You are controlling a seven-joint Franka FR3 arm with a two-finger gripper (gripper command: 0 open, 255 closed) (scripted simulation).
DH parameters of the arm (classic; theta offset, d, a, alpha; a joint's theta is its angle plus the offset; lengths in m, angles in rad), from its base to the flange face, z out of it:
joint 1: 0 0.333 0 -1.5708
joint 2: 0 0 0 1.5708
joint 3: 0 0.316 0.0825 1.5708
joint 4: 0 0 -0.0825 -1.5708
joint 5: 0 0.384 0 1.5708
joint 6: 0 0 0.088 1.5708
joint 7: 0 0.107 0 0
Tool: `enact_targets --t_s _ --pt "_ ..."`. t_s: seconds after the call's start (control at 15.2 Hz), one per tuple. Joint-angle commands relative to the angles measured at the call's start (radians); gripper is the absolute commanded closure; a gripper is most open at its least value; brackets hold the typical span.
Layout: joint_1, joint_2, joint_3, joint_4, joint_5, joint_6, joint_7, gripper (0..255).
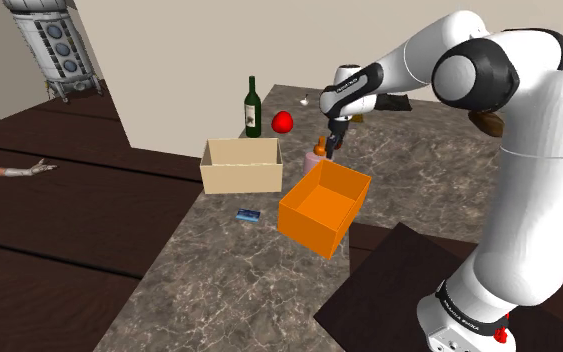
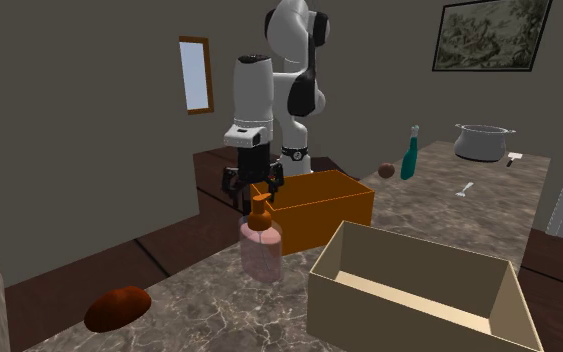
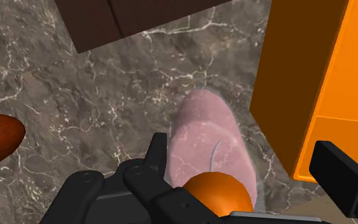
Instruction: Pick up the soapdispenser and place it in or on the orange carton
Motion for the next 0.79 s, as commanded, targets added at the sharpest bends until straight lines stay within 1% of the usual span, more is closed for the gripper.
enact_targets --t_s 0.0,0.46,0.73 --pt "-0.020 0.080 0.012 0.080 0.018 0.004 -0.039 0" --pt "-0.031 0.141 0.024 0.072 0.037 0.072 -0.051 0" --pt "-0.031 0.146 0.024 0.071 0.039 0.078 -0.052 0"
